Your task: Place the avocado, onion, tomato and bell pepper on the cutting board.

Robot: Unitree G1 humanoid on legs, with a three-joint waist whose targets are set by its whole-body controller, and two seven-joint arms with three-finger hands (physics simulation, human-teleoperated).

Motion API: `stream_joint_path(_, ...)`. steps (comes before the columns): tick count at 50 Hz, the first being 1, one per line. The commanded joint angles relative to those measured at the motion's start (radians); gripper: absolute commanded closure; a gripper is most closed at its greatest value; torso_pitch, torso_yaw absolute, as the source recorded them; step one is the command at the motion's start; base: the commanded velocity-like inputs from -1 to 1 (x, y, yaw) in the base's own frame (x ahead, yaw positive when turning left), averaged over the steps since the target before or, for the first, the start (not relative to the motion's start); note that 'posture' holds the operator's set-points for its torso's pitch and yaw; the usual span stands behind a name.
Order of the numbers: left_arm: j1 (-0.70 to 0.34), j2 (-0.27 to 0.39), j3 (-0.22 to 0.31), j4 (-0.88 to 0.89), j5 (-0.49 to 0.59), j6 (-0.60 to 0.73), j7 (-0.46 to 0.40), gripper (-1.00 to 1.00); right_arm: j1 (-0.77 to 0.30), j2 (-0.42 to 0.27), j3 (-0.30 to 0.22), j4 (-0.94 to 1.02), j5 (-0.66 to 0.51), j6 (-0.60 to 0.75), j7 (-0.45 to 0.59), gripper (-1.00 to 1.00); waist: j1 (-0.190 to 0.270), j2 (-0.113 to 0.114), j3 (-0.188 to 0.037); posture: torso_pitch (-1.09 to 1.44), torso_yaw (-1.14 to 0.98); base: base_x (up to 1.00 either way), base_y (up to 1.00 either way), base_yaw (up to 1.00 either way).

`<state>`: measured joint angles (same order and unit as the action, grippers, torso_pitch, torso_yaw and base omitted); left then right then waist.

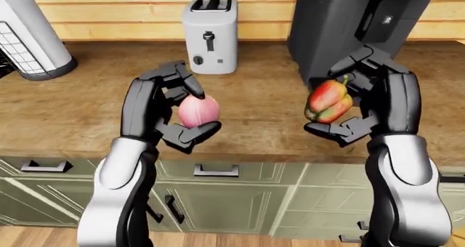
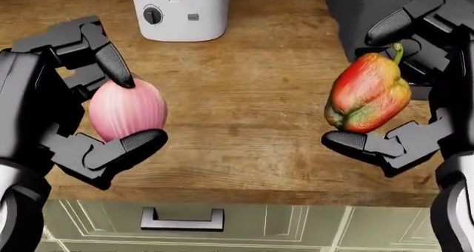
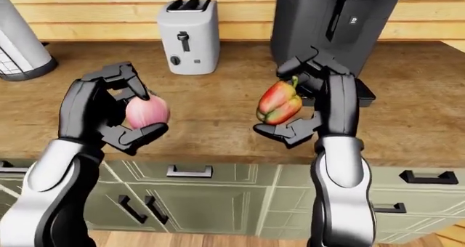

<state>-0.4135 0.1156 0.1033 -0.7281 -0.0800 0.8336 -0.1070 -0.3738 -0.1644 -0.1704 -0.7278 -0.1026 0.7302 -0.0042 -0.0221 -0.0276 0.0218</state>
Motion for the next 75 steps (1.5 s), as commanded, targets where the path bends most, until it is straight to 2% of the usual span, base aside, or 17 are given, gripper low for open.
stream_joint_path(1, -0.017, 0.009, 0.006, -0.023, -0.011, -0.036, 0.021, 1.00, -0.011, 0.003, 0.012, -0.018, 0.008, -0.038, -0.001, 1.00, 0.002, 0.002, -0.002, 0.00, 0.00, 0.00, 0.48, 0.00)
stream_joint_path(7, -0.029, 0.013, -0.005, 0.005, 0.015, -0.068, 0.038, 1.00, -0.004, 0.003, 0.008, -0.014, 0.015, -0.047, -0.006, 1.00, -0.007, 0.130, -0.020, 0.00, 0.00, 0.00, 0.48, 0.00)
stream_joint_path(19, -0.014, 0.015, -0.005, -0.022, 0.022, -0.059, 0.036, 1.00, 0.000, 0.010, 0.011, 0.000, 0.021, -0.066, -0.011, 1.00, 0.014, -0.030, 0.002, 0.00, 0.00, 0.00, 0.48, 0.00)
stream_joint_path(24, -0.022, 0.013, -0.008, -0.001, 0.024, -0.076, 0.038, 1.00, 0.007, 0.008, 0.015, -0.007, 0.032, -0.068, -0.009, 1.00, 0.013, -0.037, -0.016, 0.00, 0.00, 0.00, 0.48, 0.00)
stream_joint_path(29, -0.025, 0.013, -0.007, -0.006, 0.025, -0.073, 0.039, 1.00, 0.009, 0.008, 0.010, -0.015, 0.036, -0.066, -0.012, 1.00, 0.007, 0.027, 0.008, 0.00, 0.00, 0.01, 0.48, 0.00)
stream_joint_path(32, -0.020, 0.017, 0.001, -0.029, 0.021, -0.059, 0.038, 1.00, 0.011, 0.007, 0.008, -0.016, 0.036, -0.067, -0.013, 1.00, 0.012, 0.152, -0.027, 0.00, 0.00, 0.01, 0.48, 0.00)
stream_joint_path(33, -0.022, 0.017, 0.000, -0.027, 0.021, -0.060, 0.040, 1.00, 0.011, 0.007, 0.009, -0.016, 0.035, -0.067, -0.013, 1.00, 0.013, 0.087, -0.006, 0.00, 0.00, 0.02, 0.48, 0.00)
stream_joint_path(42, -0.032, 0.035, 0.014, -0.044, 0.025, -0.044, 0.044, 1.00, 0.012, 0.010, 0.016, -0.011, 0.025, -0.075, -0.009, 1.00, 0.012, 0.006, 0.014, 0.00, 0.00, 0.07, 0.48, 0.00)
stream_joint_path(45, -0.032, 0.043, 0.025, -0.053, 0.022, -0.037, 0.042, 1.00, 0.012, 0.010, 0.017, -0.009, 0.021, -0.076, -0.005, 1.00, 0.009, -0.062, -0.005, 0.00, 0.00, 0.08, 0.48, 0.00)
stream_joint_path(46, -0.032, 0.044, 0.028, -0.057, 0.021, -0.033, 0.043, 1.00, 0.012, 0.010, 0.017, -0.009, 0.020, -0.076, -0.004, 1.00, -0.004, -0.015, 0.011, 0.00, 0.00, 0.09, 0.48, 0.00)
stream_joint_path(49, -0.042, 0.051, 0.036, -0.068, 0.015, -0.018, 0.045, 1.00, 0.008, 0.010, 0.013, -0.010, 0.023, -0.074, -0.003, 1.00, 0.009, -0.037, -0.013, 0.00, 0.00, 0.08, 0.48, 0.00)
stream_joint_path(53, -0.055, 0.062, 0.035, -0.065, 0.022, -0.014, 0.045, 1.00, 0.005, 0.010, 0.013, -0.009, 0.027, -0.079, -0.005, 1.00, 0.007, 0.010, 0.006, 0.00, 0.00, 0.08, 0.48, 0.00)
stream_joint_path(55, -0.067, 0.065, 0.042, -0.070, 0.020, -0.004, 0.048, 1.00, -0.002, 0.009, 0.013, -0.007, 0.028, -0.077, -0.007, 1.00, 0.002, 0.055, 0.004, 0.00, 0.00, 0.09, 0.48, 0.00)
stream_joint_path(57, -0.064, 0.064, 0.036, -0.067, 0.023, -0.011, 0.051, 1.00, -0.001, 0.012, 0.014, -0.007, 0.031, -0.078, -0.010, 1.00, 0.009, 0.156, -0.023, 0.00, 0.00, 0.10, 0.48, 0.00)
stream_joint_path(58, -0.060, 0.060, 0.025, -0.060, 0.029, -0.020, 0.051, 1.00, -0.001, 0.010, 0.017, -0.003, 0.028, -0.081, -0.011, 1.00, 0.010, 0.089, 0.000, 0.00, 0.00, 0.09, 0.48, 0.00)
stream_joint_path(70, -0.054, 0.050, 0.021, -0.058, 0.037, -0.030, 0.043, 1.00, 0.004, 0.013, 0.019, -0.003, 0.042, -0.088, -0.016, 1.00, 0.020, -0.034, 0.006, 0.00, 0.00, 0.09, 0.48, 0.00)
stream_joint_path(75, -0.048, 0.050, 0.026, -0.069, 0.037, -0.025, 0.042, 1.00, 0.013, 0.010, 0.017, -0.012, 0.037, -0.090, -0.010, 1.00, 0.013, -0.032, -0.011, 0.00, 0.00, 0.10, 0.48, 0.00)
